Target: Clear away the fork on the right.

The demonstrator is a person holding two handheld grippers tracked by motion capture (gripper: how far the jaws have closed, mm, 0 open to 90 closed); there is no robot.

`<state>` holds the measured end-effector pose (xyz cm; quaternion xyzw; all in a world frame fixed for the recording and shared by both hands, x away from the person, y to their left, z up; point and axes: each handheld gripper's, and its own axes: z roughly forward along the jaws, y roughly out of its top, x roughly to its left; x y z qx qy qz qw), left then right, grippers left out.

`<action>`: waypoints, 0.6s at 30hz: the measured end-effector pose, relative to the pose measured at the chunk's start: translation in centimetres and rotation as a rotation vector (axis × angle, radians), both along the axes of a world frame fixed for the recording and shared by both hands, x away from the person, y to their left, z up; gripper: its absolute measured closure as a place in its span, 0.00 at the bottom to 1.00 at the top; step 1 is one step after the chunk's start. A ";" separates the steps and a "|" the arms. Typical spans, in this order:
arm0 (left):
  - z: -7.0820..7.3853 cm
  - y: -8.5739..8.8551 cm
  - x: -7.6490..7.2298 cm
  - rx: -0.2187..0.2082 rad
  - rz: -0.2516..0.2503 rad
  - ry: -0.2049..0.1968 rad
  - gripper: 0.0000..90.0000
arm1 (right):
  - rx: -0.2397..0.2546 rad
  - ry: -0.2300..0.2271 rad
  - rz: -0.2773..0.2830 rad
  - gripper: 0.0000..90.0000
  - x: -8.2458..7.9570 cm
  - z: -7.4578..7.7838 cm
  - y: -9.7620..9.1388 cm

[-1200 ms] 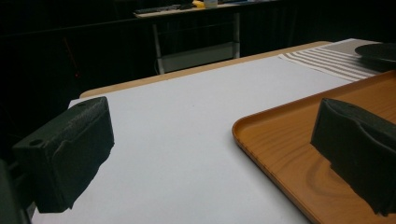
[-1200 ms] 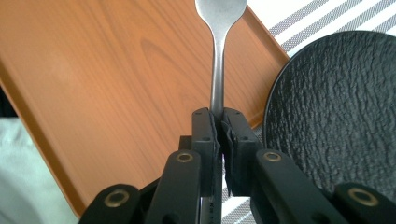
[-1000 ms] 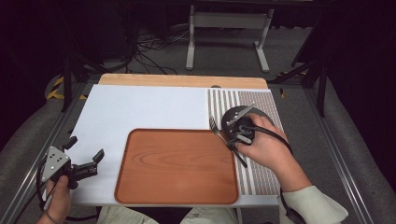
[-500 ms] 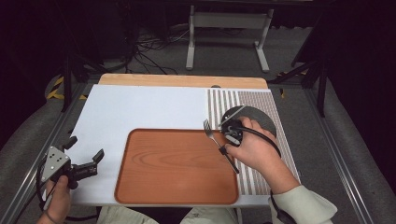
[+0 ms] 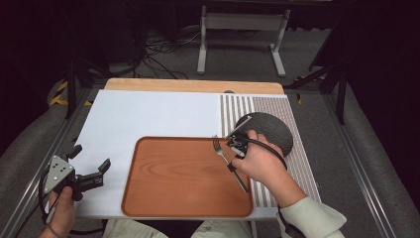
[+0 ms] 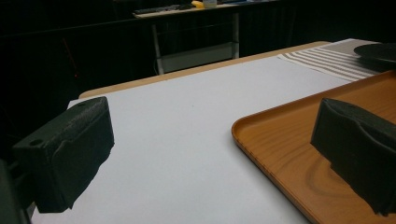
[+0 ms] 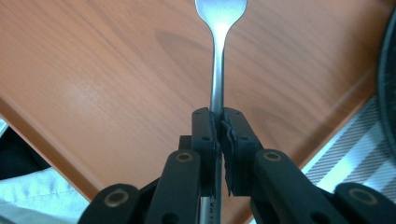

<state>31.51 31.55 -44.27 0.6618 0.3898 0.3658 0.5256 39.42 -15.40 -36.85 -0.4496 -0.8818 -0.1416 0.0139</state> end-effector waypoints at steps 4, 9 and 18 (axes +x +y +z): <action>0.0 0.0 0.0 0.001 -0.002 0.000 0.00 | -0.009 0.031 -0.020 0.93 0.1 -0.7 0.3; 0.0 0.0 0.0 0.000 -0.001 0.000 0.00 | -0.022 0.067 -0.048 0.93 0.2 -1.6 0.6; 0.0 0.0 0.0 0.004 -0.003 -0.001 0.00 | -0.054 0.125 -0.088 0.93 0.4 -2.7 0.9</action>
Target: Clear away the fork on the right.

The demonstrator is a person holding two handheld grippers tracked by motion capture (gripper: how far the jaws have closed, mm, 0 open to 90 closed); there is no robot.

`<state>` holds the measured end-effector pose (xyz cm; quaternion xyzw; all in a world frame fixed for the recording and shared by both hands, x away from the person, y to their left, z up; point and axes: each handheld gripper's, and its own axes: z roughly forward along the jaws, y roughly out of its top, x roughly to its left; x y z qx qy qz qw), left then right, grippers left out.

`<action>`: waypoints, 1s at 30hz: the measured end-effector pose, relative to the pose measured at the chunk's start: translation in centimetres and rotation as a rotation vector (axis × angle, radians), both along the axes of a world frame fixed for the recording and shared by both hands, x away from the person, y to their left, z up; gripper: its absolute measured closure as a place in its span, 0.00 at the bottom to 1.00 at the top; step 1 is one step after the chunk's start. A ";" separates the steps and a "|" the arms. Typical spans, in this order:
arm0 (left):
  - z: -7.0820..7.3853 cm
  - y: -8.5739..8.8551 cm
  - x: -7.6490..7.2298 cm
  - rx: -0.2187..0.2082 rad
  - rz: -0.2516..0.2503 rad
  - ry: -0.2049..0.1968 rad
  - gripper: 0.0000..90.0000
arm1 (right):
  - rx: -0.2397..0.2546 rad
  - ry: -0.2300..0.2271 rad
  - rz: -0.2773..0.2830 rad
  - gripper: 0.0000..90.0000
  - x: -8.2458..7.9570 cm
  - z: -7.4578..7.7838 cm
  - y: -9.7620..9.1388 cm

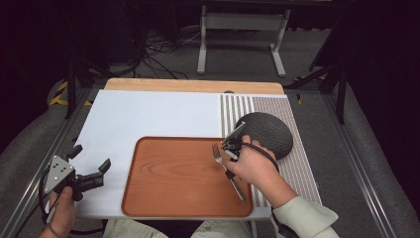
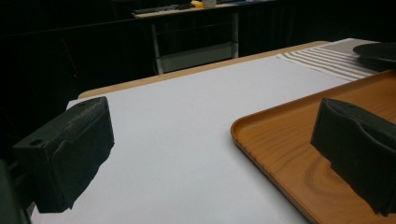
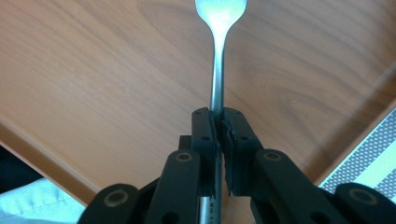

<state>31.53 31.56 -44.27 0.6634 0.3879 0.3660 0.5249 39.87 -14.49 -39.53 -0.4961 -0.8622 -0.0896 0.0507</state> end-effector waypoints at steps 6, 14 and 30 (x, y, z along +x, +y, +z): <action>0.0 0.0 0.0 -0.002 0.002 0.000 0.00 | -0.018 0.032 -0.024 0.93 0.1 -0.6 0.2; 0.0 0.0 0.0 0.002 -0.001 0.000 0.00 | -0.021 0.058 -0.042 0.93 0.1 -1.4 0.5; 0.0 0.0 0.0 0.003 -0.002 0.001 0.00 | -0.012 0.042 -0.055 0.80 0.3 -1.2 0.2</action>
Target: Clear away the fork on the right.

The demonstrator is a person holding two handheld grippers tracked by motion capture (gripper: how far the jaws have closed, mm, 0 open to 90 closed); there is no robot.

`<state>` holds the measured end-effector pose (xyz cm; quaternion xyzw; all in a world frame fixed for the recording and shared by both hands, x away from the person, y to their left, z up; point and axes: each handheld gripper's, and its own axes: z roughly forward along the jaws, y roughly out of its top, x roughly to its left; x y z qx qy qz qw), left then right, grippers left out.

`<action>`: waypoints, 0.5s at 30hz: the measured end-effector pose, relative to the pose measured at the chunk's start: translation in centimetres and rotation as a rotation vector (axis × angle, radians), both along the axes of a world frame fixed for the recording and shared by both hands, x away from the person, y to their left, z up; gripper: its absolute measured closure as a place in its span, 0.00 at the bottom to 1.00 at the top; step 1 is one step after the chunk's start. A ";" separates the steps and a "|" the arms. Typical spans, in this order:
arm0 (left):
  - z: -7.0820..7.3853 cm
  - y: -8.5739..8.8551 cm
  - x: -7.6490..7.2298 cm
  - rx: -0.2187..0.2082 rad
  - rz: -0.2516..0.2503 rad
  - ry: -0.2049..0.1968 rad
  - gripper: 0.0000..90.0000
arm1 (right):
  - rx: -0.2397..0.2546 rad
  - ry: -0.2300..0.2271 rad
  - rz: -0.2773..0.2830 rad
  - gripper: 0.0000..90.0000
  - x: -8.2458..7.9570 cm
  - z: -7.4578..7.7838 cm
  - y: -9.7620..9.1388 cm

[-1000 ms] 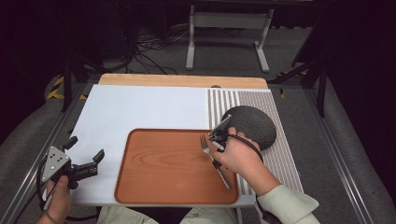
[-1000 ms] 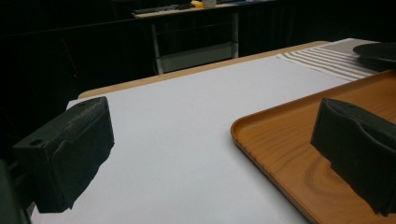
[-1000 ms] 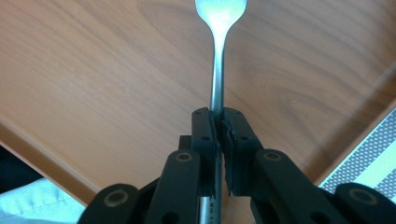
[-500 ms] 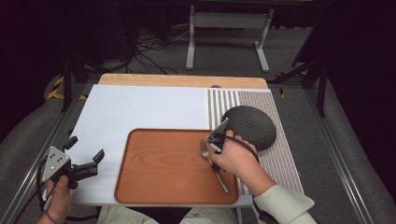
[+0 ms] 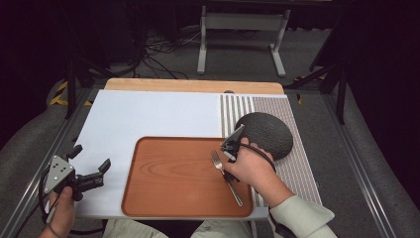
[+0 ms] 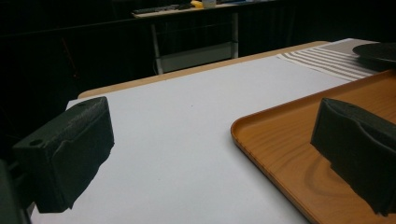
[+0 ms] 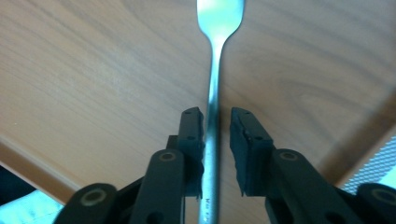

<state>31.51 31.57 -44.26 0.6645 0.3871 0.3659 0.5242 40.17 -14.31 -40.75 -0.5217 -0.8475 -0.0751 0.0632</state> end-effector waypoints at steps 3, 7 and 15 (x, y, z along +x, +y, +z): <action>0.0 0.0 0.0 -0.007 0.002 0.001 0.00 | 0.008 -0.022 0.004 0.75 0.0 0.3 -0.1; 0.0 0.0 0.0 -0.007 0.001 0.000 0.00 | 0.026 -0.056 0.009 0.68 -0.1 0.7 -0.3; 0.0 0.0 0.0 -0.008 0.000 -0.002 0.00 | 0.090 -0.211 0.113 0.31 -0.1 1.0 -0.4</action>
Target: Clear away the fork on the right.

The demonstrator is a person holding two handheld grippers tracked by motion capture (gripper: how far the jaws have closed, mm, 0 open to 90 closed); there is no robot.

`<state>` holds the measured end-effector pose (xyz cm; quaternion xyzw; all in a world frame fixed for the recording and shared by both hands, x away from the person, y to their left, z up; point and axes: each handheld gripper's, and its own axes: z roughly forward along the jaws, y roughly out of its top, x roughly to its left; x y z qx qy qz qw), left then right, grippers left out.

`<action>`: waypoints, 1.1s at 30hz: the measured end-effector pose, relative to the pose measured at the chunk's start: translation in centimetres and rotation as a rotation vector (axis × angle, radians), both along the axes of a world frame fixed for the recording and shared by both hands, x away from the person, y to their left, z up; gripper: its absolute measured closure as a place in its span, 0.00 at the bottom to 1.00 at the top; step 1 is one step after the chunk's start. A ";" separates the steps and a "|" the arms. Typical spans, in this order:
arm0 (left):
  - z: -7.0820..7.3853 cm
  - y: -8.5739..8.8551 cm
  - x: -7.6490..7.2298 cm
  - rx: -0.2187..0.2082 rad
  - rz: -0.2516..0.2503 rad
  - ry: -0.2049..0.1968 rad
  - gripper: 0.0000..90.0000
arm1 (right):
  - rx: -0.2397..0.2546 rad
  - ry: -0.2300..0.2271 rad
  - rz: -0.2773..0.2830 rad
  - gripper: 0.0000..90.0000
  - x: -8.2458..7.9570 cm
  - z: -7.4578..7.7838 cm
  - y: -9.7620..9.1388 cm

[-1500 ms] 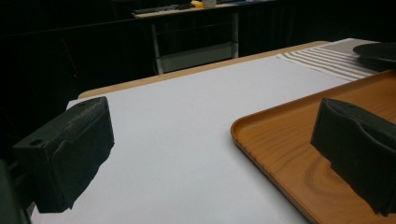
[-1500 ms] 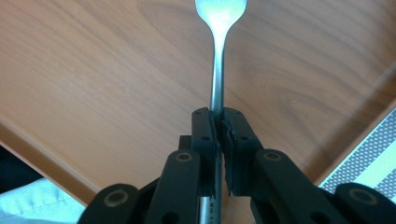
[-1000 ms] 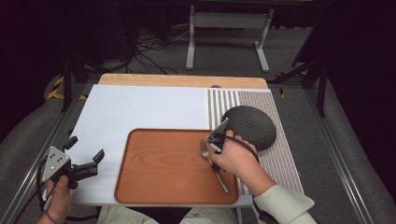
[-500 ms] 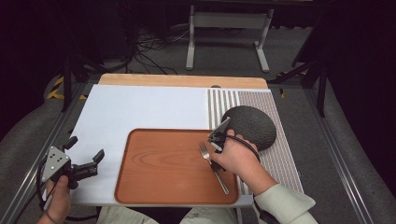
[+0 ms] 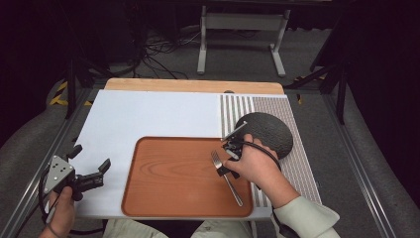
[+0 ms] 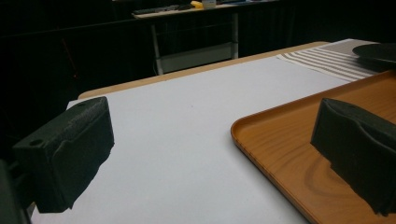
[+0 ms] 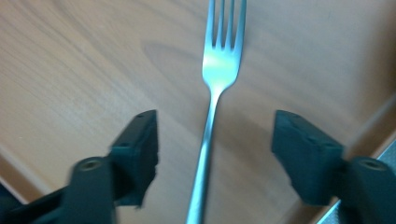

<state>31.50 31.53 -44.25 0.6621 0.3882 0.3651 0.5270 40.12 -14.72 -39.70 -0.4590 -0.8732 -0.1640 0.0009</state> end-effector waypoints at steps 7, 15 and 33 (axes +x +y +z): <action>0.0 0.0 0.0 0.001 0.002 0.000 0.00 | 0.048 -0.182 0.184 0.16 0.3 0.5 -0.2; 0.0 0.0 0.0 0.000 0.002 0.001 0.00 | 0.175 -0.305 0.297 0.22 0.4 0.8 -0.3; 0.0 0.0 0.0 0.000 0.001 0.001 0.00 | 0.170 -0.419 0.602 0.83 1.5 -2.2 1.1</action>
